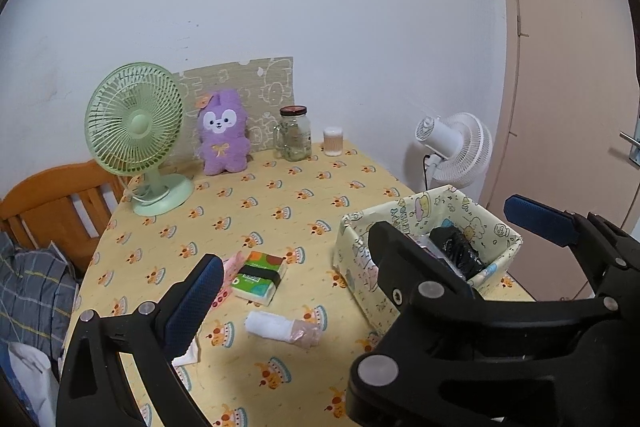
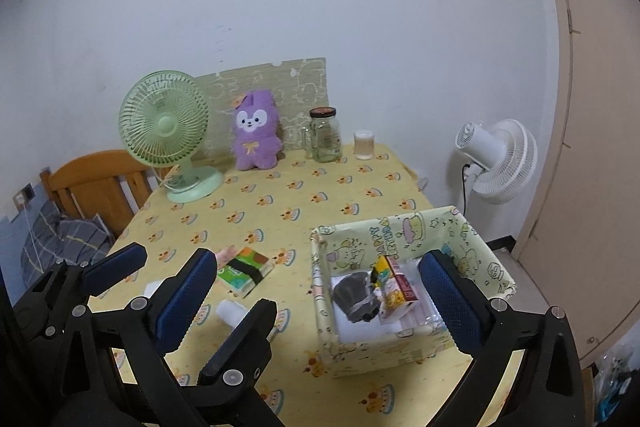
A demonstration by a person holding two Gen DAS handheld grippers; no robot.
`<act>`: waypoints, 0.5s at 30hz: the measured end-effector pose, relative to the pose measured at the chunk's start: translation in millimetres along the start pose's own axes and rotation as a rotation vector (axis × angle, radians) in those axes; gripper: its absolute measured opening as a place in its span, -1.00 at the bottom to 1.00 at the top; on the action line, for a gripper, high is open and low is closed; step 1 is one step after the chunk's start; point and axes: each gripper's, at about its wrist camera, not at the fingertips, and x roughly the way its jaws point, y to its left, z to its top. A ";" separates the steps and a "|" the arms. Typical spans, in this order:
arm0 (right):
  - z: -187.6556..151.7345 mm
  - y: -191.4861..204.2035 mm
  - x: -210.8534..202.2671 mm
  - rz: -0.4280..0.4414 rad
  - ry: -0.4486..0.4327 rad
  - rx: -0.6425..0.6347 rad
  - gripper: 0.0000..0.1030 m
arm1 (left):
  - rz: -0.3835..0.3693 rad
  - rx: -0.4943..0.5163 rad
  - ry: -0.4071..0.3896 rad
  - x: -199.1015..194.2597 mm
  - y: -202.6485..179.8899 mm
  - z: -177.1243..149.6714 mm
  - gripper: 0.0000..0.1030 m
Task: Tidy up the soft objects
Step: 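Withdraw both open grippers from the box toward the white items on the table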
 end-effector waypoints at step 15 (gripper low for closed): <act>-15.7 32.0 11.9 0.038 0.009 -0.021 0.99 | 0.047 -0.027 0.005 -1.3 31.5 -21.4 0.96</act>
